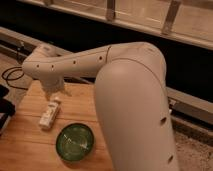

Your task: Place the bottle in the ceramic bowl

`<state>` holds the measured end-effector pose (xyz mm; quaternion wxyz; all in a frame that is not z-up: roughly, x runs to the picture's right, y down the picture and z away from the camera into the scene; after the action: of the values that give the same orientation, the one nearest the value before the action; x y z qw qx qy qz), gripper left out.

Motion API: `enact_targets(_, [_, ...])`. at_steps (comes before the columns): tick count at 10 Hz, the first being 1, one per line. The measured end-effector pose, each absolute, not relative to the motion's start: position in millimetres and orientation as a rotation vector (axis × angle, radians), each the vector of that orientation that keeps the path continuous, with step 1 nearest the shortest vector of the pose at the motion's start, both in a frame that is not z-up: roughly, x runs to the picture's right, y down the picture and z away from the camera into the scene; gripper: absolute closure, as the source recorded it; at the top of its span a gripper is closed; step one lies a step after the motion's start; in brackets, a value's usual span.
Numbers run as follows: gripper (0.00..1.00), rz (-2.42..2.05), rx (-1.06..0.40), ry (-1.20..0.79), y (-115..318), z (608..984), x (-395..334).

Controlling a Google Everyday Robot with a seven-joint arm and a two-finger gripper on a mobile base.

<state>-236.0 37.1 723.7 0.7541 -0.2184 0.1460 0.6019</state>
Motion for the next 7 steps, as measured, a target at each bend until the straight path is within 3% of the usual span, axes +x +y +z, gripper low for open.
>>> enact_targets(2, [0.35, 1.334, -0.492, 0.316, 37.5, 729.1, -235.7])
enact_targets(7, [0.35, 1.363, -0.557, 0.287, 64.1, 772.1, -323.4])
